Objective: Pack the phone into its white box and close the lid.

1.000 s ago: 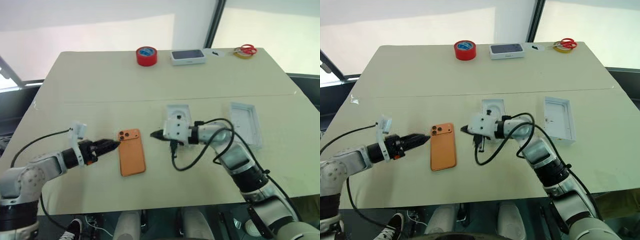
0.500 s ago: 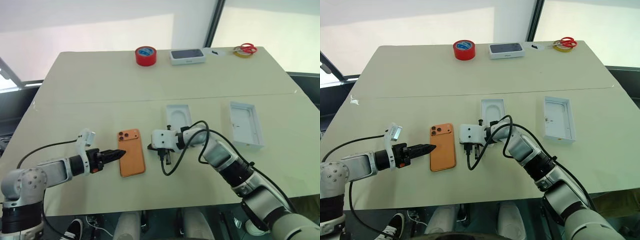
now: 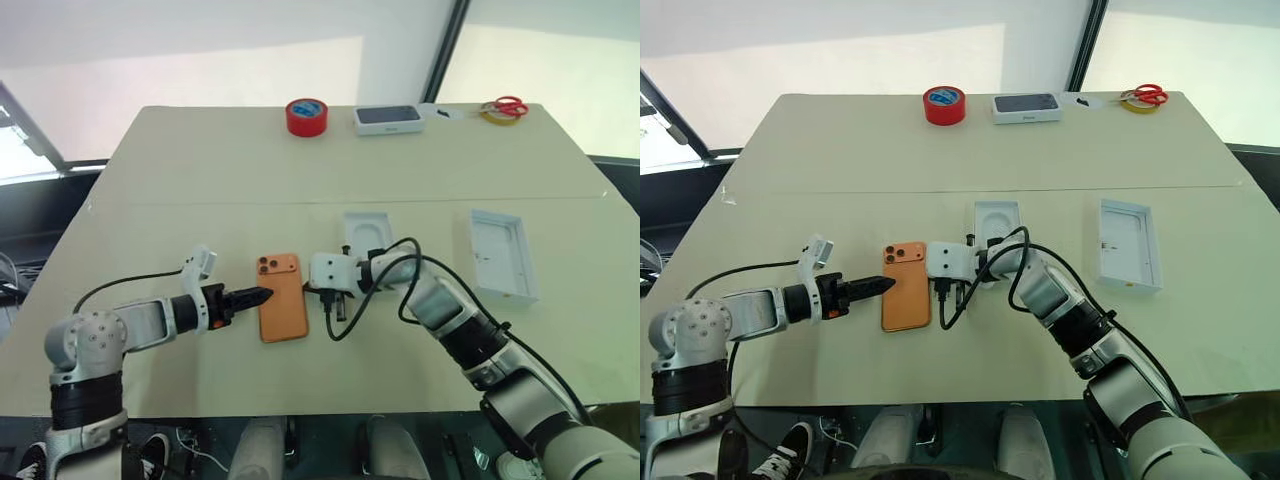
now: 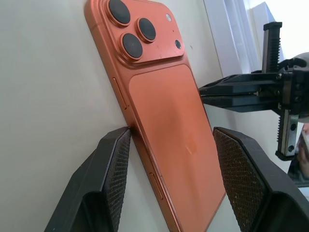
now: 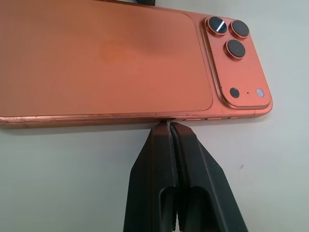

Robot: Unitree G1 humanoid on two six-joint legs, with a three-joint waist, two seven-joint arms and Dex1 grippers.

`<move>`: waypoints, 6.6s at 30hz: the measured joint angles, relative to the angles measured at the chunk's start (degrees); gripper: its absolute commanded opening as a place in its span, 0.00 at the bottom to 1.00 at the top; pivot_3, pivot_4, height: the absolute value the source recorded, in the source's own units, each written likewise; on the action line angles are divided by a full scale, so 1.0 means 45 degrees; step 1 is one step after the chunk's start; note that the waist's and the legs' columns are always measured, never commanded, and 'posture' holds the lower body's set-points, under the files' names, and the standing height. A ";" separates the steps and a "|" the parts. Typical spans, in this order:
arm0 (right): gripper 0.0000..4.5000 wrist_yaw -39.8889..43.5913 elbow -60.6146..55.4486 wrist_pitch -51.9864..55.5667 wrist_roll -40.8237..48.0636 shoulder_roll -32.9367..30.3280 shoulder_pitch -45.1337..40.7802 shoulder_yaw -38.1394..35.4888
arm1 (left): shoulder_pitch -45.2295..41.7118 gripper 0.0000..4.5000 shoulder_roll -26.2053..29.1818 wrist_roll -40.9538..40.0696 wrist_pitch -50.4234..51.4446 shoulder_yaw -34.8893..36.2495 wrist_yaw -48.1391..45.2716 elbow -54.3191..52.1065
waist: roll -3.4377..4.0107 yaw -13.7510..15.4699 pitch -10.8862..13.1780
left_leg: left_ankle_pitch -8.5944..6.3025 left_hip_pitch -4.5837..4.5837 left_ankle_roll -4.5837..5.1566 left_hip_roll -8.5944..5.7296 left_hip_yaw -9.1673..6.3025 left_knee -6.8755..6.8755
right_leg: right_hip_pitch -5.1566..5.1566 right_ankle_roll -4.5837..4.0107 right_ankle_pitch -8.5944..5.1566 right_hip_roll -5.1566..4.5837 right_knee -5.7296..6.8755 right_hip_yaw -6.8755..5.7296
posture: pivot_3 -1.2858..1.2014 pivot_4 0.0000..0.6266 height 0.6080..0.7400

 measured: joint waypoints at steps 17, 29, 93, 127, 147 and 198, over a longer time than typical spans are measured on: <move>0.01 -0.0225 0.0442 -0.0320 -0.0121 0.0421 -0.0068 -0.0067 | -0.1564 0.63 -0.1577 0.0771 0.1744 0.0462 0.1381 0.0179 | -0.0014 -0.0128 -0.0002 | 0.0000 -0.0001 0.0000 -0.0005 0.0003 -0.0002 | 0.0007 0.0006 0.0002 0.0002 -0.0020 -0.0008 | 0.52 0.24 1.00; 0.00 -0.0275 0.0464 -0.0451 -0.0110 0.0457 -0.0074 -0.0056 | -0.1073 0.25 -0.1344 0.0686 0.1751 0.1682 0.0377 0.1628 | -0.0042 -0.0207 0.0014 | 0.0001 -0.0020 -0.0001 0.0005 0.0011 -0.0033 | -0.0034 0.0008 0.0002 0.0010 -0.0033 -0.0007 | 0.52 0.24 1.00; 0.01 0.2925 -0.1426 -0.2467 0.3579 -0.4053 0.2842 -0.3494 | -0.1981 0.00 -0.2392 -0.0646 0.0636 0.3077 0.0852 0.2493 | -0.0144 -0.0085 0.0101 | 0.0029 -0.0233 -0.0029 0.0017 0.0002 0.0040 | -0.0065 0.0117 0.0063 0.0033 -0.0140 -0.0086 | 0.52 0.24 1.00; 0.01 -0.1034 0.0494 -0.2724 0.1991 -0.2189 0.1215 -0.2833 | -0.2620 0.00 -0.2603 -0.0719 0.0096 0.2605 0.1020 0.2994 | -0.0130 -0.0119 0.0110 | 0.0019 -0.0256 -0.0017 0.0016 -0.0123 0.0149 | 0.0028 0.0131 0.0074 0.0026 -0.0144 -0.0231 | 0.52 0.24 1.00; 0.01 0.0338 0.0019 -0.2792 0.2751 -0.2617 0.1610 -0.3311 | -0.2836 0.00 -0.3971 -0.1868 0.0554 0.2132 0.1999 0.2697 | -0.0129 -0.0062 0.0112 | 0.0023 -0.0242 -0.0019 0.0032 -0.0144 0.0211 | 0.0083 0.0190 0.0106 0.0060 -0.0141 -0.0256 | 0.52 0.24 1.00; 0.97 0.0404 -0.2503 -0.0473 0.5617 -0.4323 0.3959 -0.6013 | -0.4512 0.98 -0.3914 0.0775 -0.0805 -0.1129 0.1467 0.3609 | -0.0102 0.0145 0.0112 | -0.0031 -0.0231 0.0068 0.0042 -0.0144 0.0229 | 0.0100 0.0150 0.0105 0.0046 -0.0162 -0.0247 | 0.52 0.24 1.00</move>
